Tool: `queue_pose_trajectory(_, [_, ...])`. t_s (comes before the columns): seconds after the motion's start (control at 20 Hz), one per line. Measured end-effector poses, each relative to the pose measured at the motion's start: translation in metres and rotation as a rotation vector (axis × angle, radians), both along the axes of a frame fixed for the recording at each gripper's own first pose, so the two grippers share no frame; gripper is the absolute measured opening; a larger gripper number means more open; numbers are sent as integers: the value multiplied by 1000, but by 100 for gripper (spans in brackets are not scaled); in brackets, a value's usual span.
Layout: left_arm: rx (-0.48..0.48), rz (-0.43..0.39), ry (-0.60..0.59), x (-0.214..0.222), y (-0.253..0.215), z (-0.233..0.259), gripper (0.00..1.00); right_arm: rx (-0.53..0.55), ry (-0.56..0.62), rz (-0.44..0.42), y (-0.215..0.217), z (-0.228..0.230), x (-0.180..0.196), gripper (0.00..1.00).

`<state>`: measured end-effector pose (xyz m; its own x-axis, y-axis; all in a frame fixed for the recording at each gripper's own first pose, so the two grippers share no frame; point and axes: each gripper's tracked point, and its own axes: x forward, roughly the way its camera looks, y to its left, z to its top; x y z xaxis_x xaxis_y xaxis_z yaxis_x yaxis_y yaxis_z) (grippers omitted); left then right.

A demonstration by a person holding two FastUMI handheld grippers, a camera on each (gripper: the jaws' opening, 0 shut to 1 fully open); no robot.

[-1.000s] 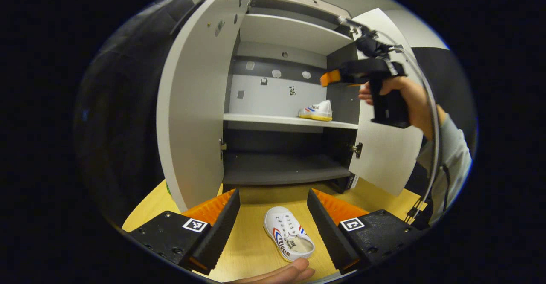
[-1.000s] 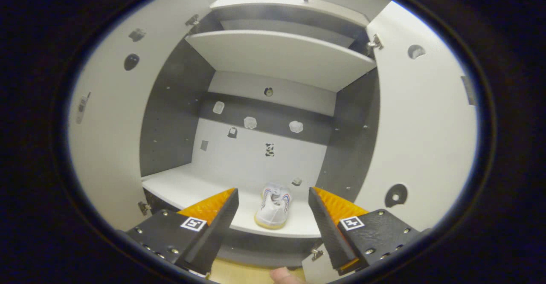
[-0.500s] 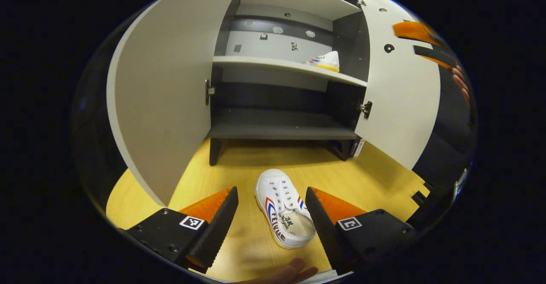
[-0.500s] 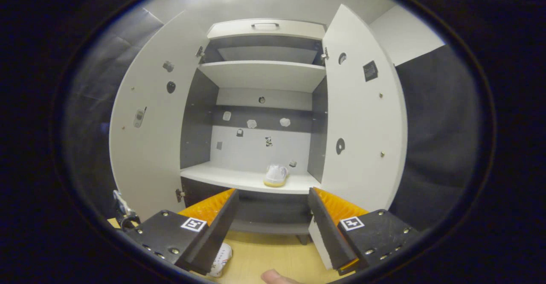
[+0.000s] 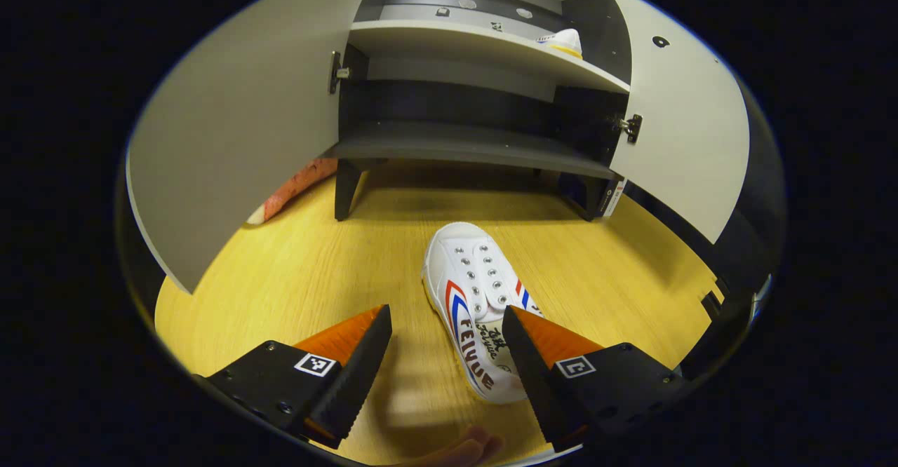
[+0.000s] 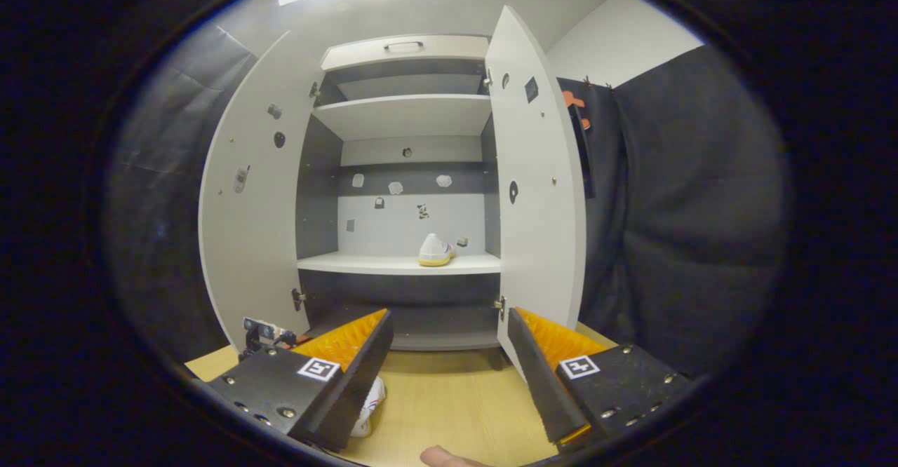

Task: Grab one shoe with the right hand and put it into the shoe cabinet, grab the other shoe with the left hand and put it into the shoe cabinet; then close the right door with the right hand and the left door with the left hand.

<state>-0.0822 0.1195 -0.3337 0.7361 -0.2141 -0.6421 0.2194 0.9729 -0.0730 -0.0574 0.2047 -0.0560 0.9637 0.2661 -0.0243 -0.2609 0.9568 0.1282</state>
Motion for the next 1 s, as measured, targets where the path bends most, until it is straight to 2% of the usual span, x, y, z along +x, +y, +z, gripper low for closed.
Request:
queue_pose_trajectory(0.1, [-4,-6,38,-3,-4,-11,97,7,-15,4,-2,4,-6,98])
queue_pose_trajectory(0.15, [-26,-11,29,2,-10,-9,94,12,-20,4,-3,5,-8,98])
queue_pose_trajectory(0.2, [-7,9,16,6,-7,-10,91,15,-27,6,-3,7,-9,98])
queue_pose_trajectory(0.25, [36,22,8,14,1,-15,81,15,-36,7,-3,9,-9,98])
queue_pose_trajectory(0.4, [-50,-4,60,13,-17,-22,66,8,-55,2,-7,10,-13,98])
queue_pose_trajectory(0.45, [-42,15,44,19,-12,-24,46,14,-58,0,-7,11,-12,98])
queue_pose_trajectory(0.5, [-25,22,27,21,-7,-26,41,18,-57,4,-6,9,-14,98])
queue_pose_trajectory(0.55, [-18,21,22,20,-5,-25,13,17,-47,11,-4,4,-14,98])
queue_pose_trajectory(0.65, [-15,19,7,19,-5,-23,1,21,-28,9,-7,-5,-16,98])
queue_pose_trajectory(0.8, [1,7,-20,23,-4,-15,1,26,-14,-1,-14,-15,-18,98])
queue_pose_trajectory(1.0, [13,-4,-115,24,-2,4,1,29,-13,-5,-20,-19,-21,98])
